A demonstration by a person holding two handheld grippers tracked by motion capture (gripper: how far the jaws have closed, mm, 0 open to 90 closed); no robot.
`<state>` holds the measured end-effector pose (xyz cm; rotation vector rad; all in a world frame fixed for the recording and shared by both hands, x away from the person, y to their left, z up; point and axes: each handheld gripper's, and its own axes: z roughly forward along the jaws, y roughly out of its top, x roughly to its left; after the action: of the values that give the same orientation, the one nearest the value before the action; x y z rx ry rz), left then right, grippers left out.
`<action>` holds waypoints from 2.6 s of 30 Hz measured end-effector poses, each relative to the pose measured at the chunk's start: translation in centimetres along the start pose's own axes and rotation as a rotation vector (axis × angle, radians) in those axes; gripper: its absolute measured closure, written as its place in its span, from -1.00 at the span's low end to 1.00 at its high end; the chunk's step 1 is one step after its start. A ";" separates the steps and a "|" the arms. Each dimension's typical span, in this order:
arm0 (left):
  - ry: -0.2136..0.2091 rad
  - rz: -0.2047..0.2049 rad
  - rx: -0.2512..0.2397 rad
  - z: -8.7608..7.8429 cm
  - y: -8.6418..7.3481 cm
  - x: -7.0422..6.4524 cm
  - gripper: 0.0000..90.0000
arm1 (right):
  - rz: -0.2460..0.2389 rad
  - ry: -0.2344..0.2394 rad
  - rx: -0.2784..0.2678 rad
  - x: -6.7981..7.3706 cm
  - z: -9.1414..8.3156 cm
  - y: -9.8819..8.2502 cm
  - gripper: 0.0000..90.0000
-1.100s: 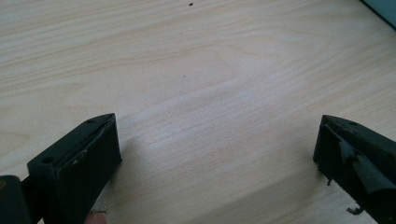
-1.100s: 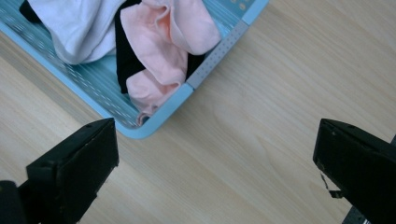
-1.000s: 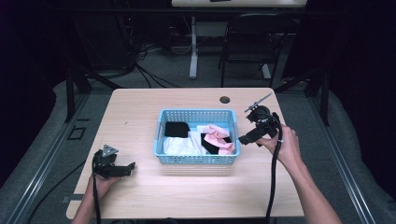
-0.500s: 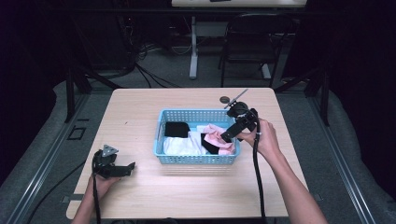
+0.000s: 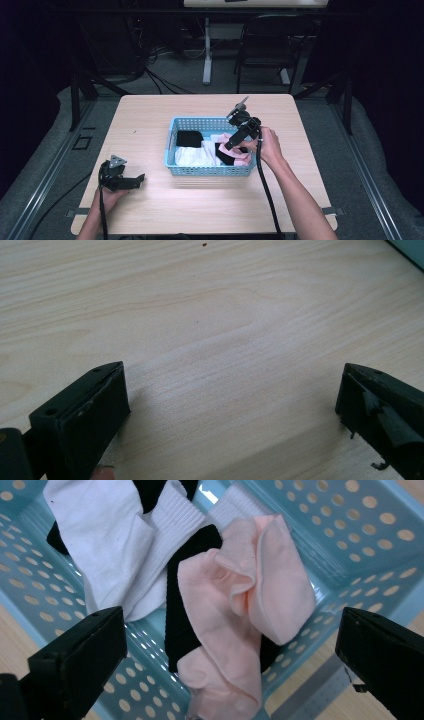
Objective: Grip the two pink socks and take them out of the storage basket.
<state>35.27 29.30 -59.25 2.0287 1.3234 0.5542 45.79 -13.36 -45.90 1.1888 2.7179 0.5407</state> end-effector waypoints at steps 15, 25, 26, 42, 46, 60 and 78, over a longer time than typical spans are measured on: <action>0.000 -0.001 0.000 0.0 0.0 0.0 -0.99 | 0.029 -0.008 0.046 -0.6 3.3 1.2 -0.77; -0.001 -0.001 -0.001 0.0 0.0 0.0 -0.99 | 0.079 -0.078 0.089 -1.0 4.9 1.5 -0.03; -0.001 0.000 0.000 0.0 0.0 0.0 -0.99 | 0.080 -0.083 0.088 -1.0 4.9 1.5 0.08; -0.001 -0.001 -0.001 0.0 0.0 0.0 -0.99 | 0.111 -0.034 0.026 -1.4 3.7 0.9 0.85; -0.001 0.000 0.000 0.0 0.0 0.0 -0.99 | 0.112 -0.030 0.008 -1.4 2.9 0.6 0.88; 0.000 -0.001 0.000 0.0 0.0 0.0 -0.99 | 0.085 -0.001 -0.033 -1.0 -0.5 0.8 0.88; 0.000 0.000 0.000 0.0 0.0 0.0 -0.99 | 0.051 0.004 -0.094 -0.2 -5.7 0.8 0.88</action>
<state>35.27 29.30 -59.25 2.0288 1.3230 0.5537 45.05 -14.53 -40.29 1.2378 2.6394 0.6703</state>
